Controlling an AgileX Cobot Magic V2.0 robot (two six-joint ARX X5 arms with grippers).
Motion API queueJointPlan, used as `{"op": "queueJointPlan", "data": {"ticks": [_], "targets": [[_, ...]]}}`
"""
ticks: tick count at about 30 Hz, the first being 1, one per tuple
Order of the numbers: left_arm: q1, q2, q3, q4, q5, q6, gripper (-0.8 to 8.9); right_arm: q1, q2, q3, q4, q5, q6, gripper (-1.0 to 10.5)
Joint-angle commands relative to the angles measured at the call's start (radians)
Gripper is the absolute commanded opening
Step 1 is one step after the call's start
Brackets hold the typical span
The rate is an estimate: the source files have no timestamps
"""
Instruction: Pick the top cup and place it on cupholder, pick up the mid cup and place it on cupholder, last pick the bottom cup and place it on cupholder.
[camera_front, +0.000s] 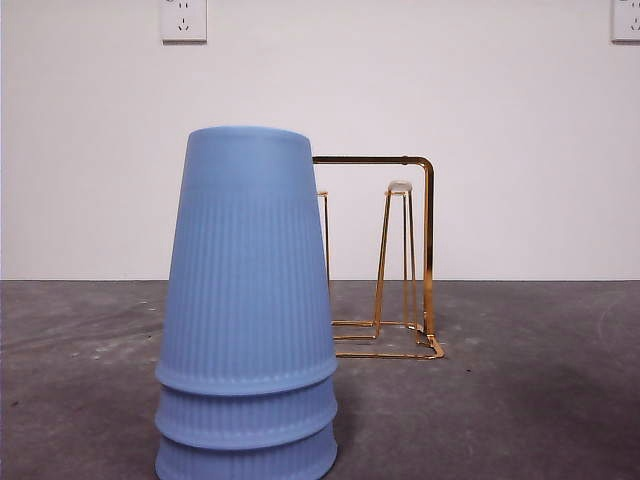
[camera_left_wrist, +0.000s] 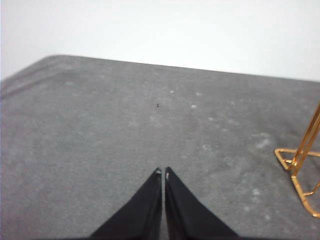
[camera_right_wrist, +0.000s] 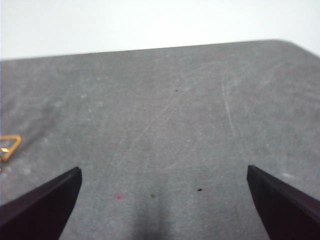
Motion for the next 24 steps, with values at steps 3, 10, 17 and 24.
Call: {"op": "queueJointPlan", "data": {"ticks": [3, 10, 17, 24], "targets": [[-0.001, -0.001, -0.019, -0.01, 0.007, -0.064, 0.06, 0.0, -0.002, -0.005, 0.016, -0.001, 0.073, 5.7], [-0.001, -0.001, -0.019, -0.028, 0.019, -0.068, 0.06, -0.001, -0.002, -0.005, 0.016, -0.001, 0.071, 5.7], [-0.002, 0.0, -0.019, -0.028, 0.072, -0.083, 0.08, 0.0, -0.002, -0.005, 0.059, -0.044, 0.118, 5.7], [-0.024, 0.044, 0.04, -0.058, 0.089, -0.154, 0.1, 0.002, 0.0, 0.014, 0.053, -0.24, 0.137, 3.6]]}}
